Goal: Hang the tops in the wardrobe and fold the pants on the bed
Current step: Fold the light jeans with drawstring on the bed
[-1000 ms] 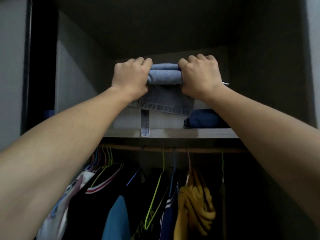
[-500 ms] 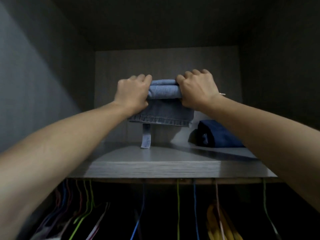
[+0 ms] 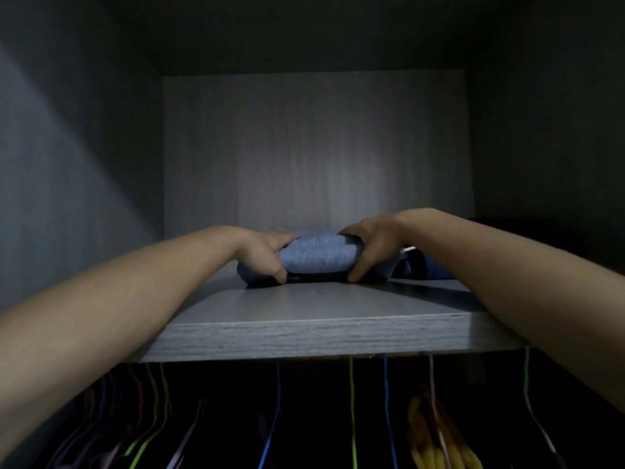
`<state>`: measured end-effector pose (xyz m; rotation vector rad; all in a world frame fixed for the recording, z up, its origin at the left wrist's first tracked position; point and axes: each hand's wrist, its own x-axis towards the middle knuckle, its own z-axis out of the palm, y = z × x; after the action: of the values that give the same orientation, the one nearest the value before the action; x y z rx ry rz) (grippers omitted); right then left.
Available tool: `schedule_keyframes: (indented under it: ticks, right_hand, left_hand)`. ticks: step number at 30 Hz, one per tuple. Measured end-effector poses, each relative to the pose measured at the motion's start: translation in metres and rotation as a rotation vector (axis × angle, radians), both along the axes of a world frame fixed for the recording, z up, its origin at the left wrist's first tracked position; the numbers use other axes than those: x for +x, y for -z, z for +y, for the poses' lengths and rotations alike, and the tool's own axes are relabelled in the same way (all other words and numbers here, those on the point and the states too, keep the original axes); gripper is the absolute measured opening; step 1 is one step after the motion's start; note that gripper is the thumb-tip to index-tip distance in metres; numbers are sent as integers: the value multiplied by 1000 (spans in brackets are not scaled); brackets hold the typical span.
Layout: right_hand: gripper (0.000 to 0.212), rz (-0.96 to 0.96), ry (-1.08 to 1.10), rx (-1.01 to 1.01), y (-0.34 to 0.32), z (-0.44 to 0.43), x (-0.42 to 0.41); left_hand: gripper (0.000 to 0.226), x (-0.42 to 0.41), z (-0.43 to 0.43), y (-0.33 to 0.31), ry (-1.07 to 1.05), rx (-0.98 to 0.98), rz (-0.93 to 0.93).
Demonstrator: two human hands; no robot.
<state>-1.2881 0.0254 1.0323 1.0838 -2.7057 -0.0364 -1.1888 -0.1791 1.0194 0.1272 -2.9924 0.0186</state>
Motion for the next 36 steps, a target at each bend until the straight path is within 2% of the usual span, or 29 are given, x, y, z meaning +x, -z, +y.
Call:
schedule_keyframes:
  ticks: [2, 4, 5, 6, 7, 9, 11, 13, 18, 23, 28, 33, 36]
  right_hand:
    - [108, -91, 3, -134, -6, 9, 4]
    - [91, -34, -49, -370, -15, 19, 10]
    - [78, 84, -61, -467, -19, 25, 14]
    - [68, 242, -54, -519, -22, 30, 18]
    - [62, 388, -36, -536, -23, 35, 22]
    - [58, 559, 11, -529, -22, 43, 31]
    - [61, 632, 55, -499, -15, 51, 43]
    - [63, 711, 101, -462, -5, 59, 58]
    - [56, 842, 172, -523, 21, 90, 97]
    - [52, 954, 333, -421, 43, 151, 139]
    - [54, 1069, 468, -300, 63, 226, 205]
    - [57, 1134, 580, -228, 98, 328, 307]
    - [58, 1107, 687, -167, 139, 410, 371]
  left_hand:
    - [91, 11, 0, -8, -25, 116, -4]
    - [80, 21, 1, -19, 9, 306, 185]
    - [70, 26, 2, -24, 36, 334, 328]
    - [63, 31, 2, -28, 25, 247, 471]
    - [59, 34, 2, -31, -26, 70, 588]
    - [60, 41, 4, -32, -135, -271, 727]
    - [62, 48, 12, -32, -171, -424, 835]
    - [63, 55, 25, -29, -139, -442, 922]
    - [67, 69, 66, -16, 28, -264, 1014]
    - [68, 73, 110, 10, 193, -184, 1064]
    - [68, 99, 171, 43, 353, -21, 1225]
    - [67, 151, 294, 83, 483, 154, 1244]
    - [66, 187, 388, 115, 599, 290, 1256]
